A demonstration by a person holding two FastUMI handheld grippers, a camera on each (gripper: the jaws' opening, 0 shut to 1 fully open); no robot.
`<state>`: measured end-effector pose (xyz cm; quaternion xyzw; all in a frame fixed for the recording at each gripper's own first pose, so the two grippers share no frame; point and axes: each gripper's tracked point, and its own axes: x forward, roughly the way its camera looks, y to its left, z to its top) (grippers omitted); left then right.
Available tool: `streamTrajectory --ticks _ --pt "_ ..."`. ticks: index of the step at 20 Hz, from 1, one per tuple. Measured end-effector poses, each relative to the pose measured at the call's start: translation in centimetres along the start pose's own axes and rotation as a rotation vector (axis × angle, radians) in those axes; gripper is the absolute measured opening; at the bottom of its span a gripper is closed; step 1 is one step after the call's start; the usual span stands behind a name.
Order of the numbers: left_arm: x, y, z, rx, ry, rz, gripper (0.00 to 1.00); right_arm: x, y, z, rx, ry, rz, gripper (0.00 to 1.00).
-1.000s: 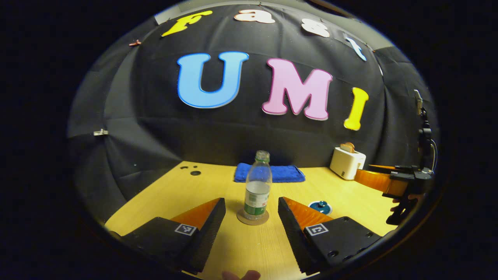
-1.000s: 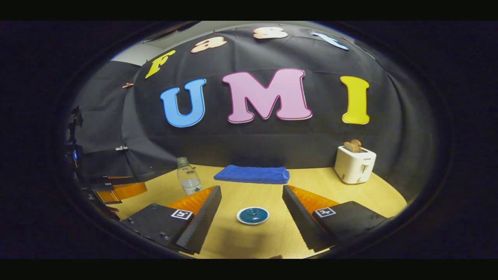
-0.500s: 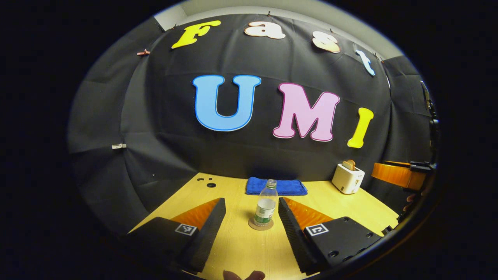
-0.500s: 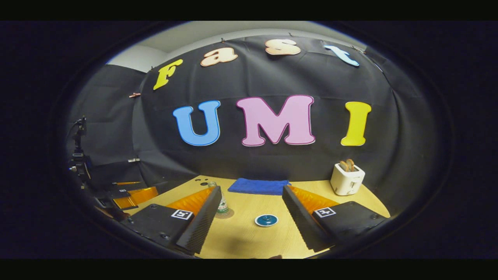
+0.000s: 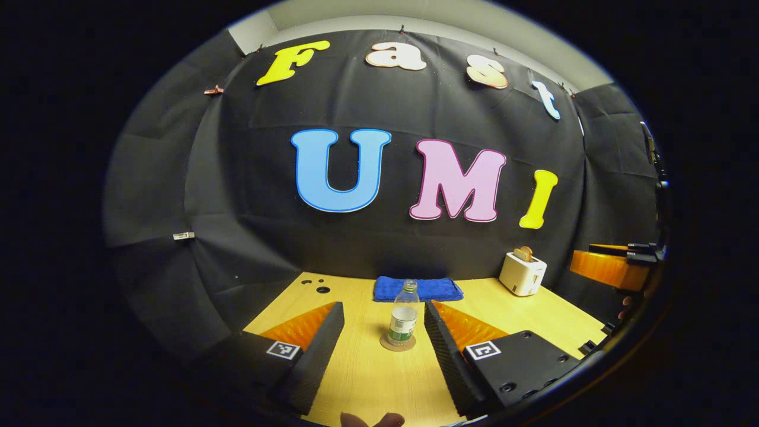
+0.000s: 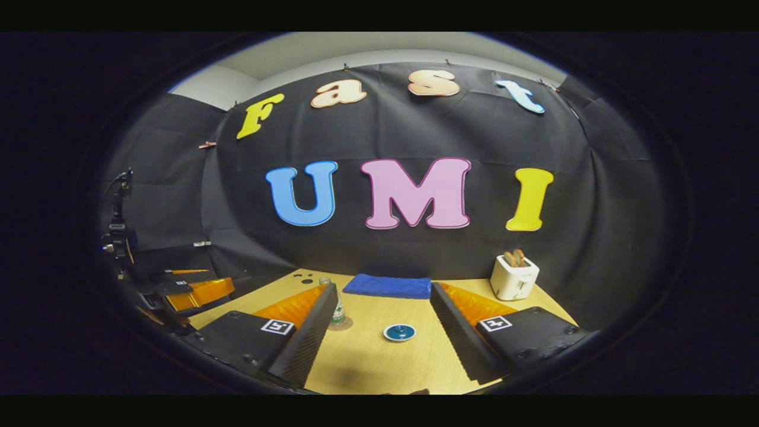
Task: Open the teacup lid with one hand, grasp the water bottle and pour water into the teacup with the other hand; after pouring, place the water bottle on the coaster and then close the teacup lid.
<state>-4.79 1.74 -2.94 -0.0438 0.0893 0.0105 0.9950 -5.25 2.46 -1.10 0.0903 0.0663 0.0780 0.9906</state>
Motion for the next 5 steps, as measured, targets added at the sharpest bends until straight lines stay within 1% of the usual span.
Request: streamTrajectory --ticks 5 --pt "-0.2 -0.86 0.66 -0.002 -0.007 -0.02 0.86 -0.75 -0.58 1.18 0.001 -0.029 0.002 0.97"
